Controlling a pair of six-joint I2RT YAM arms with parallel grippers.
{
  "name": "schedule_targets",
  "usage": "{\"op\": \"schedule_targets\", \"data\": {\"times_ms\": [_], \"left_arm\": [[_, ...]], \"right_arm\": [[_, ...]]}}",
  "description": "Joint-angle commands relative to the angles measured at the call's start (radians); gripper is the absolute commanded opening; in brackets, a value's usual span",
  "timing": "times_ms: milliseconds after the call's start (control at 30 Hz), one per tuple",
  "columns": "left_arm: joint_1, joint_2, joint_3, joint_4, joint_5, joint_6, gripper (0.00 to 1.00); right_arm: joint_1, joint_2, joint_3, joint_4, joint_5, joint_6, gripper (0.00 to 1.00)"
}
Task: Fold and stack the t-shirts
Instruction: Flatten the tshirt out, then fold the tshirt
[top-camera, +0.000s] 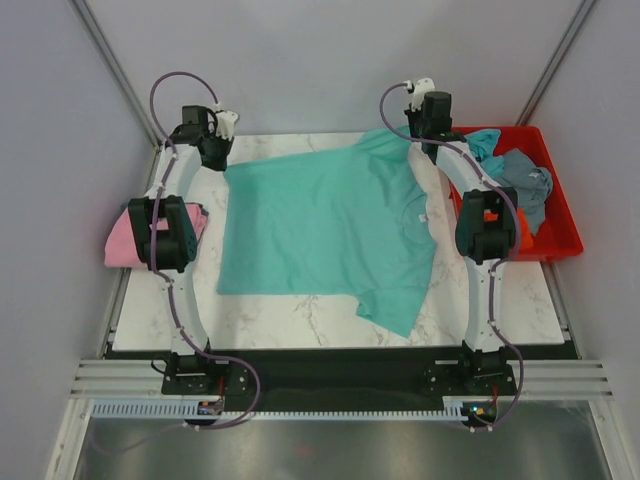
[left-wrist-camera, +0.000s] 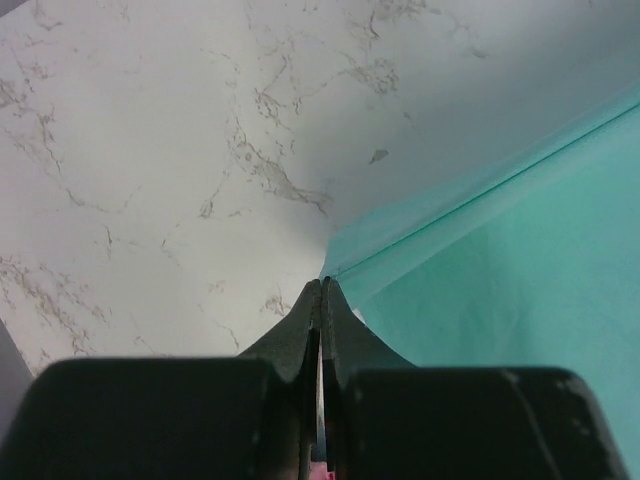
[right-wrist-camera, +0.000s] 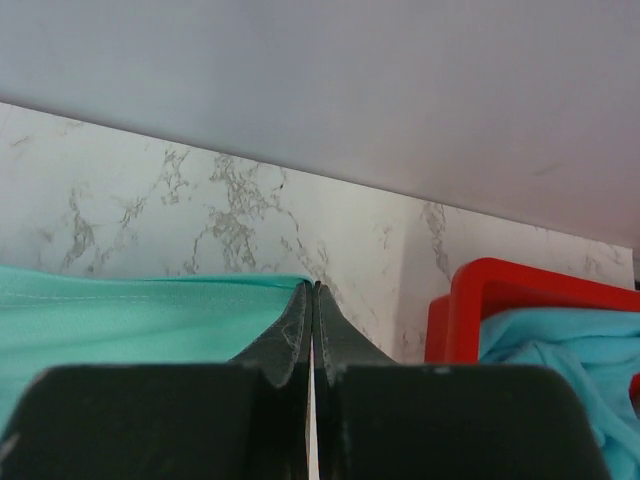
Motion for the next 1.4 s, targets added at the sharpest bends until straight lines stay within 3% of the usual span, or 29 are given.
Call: {"op": "schedule_targets", "data": {"times_ms": [0,200,467,1367], "left_arm": [[-0.002,0.076,0.115,0.017,-0.079,0.007,0.02],[-0.03,0.154,0.232,0.019,-0.123,0.018,0.02],[-0.03,0.056,0.222,0.022,-0.081,-0.023,0.02],[-0.064,-0.446,-0.458,-0.004,0.031,-0.131,0.02]], "right_arm": [[-0.006,0.071,0.073,0.054,0.045,0.01,0.0],[0.0,0.136,0.127,0.057,0.026,0.01,0.0],[-0.001,0.029,0.055,0.026,0.04,-0.008,0.0],[-0.001,-0.559,-0.574,-0.133,-0.096,0.065,0.0]]}}
